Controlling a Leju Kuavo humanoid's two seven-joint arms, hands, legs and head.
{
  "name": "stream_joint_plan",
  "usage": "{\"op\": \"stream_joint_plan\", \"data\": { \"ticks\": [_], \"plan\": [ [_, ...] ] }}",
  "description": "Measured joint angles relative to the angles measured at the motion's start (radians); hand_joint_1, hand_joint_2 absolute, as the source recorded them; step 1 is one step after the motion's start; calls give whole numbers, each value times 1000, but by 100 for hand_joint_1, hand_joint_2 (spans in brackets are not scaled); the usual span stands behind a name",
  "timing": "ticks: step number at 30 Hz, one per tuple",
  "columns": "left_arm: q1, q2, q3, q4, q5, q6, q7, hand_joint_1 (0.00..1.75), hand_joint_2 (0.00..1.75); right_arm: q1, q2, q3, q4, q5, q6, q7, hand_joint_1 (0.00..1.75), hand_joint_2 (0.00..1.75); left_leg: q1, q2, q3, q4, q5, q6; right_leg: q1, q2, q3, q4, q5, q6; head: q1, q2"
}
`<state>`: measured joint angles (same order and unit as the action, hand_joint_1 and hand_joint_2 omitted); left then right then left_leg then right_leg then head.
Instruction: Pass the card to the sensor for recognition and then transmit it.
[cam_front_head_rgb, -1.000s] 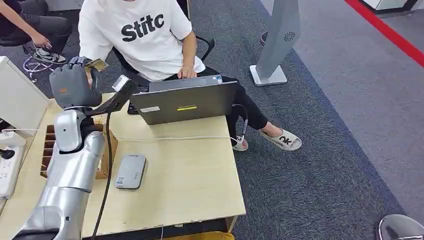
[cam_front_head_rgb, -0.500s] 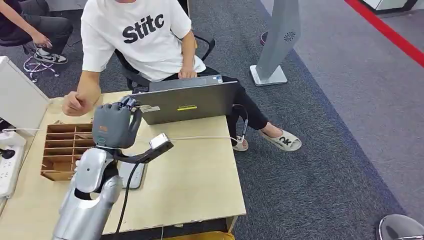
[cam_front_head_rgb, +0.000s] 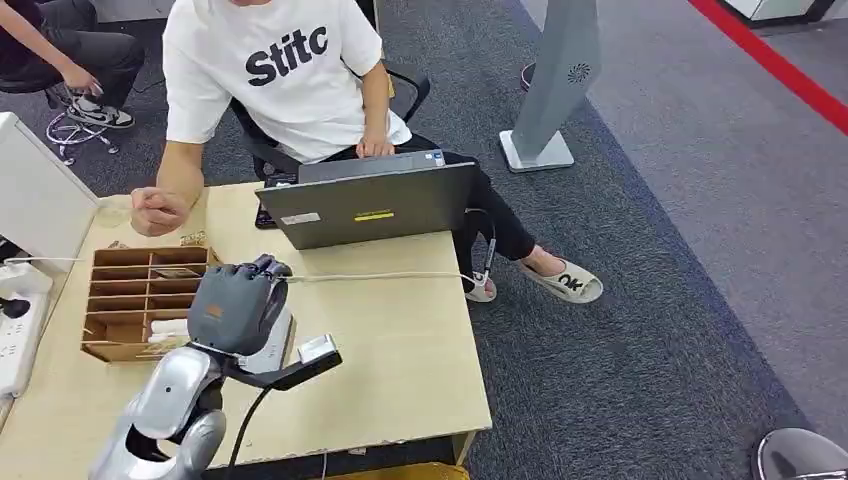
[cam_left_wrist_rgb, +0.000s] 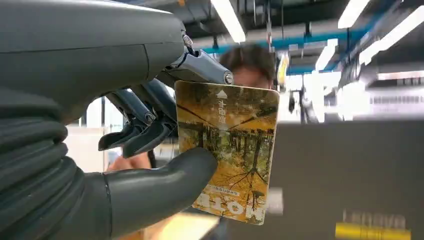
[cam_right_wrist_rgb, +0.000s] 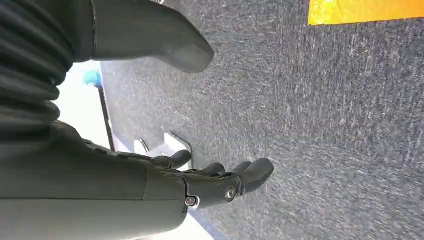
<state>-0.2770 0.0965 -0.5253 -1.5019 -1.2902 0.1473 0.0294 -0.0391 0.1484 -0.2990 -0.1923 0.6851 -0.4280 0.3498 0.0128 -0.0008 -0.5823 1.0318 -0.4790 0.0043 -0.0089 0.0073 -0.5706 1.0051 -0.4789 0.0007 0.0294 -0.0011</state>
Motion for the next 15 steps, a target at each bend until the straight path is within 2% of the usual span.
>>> {"op": "stream_joint_plan", "data": {
  "ticks": [6, 15],
  "plan": [
    [22, 40, 0, 84, 10, -4, 0, 175, 175, 0, 4, -17, 0, 10, 0, 8, 0, 175, 0, 0, 0, 0, 0, 0, 0, 0, 0, 0, 0, 0, 0, 0],
    [40, 29, 27, 277, -41, 32, 43, 175, 175, 0, 11, -36, 0, 47, 0, 16, 0, 175, 0, 0, 0, 0, 0, 0, 0, 0, 0, 0, 0, 0, 0, 0]
  ]
}}
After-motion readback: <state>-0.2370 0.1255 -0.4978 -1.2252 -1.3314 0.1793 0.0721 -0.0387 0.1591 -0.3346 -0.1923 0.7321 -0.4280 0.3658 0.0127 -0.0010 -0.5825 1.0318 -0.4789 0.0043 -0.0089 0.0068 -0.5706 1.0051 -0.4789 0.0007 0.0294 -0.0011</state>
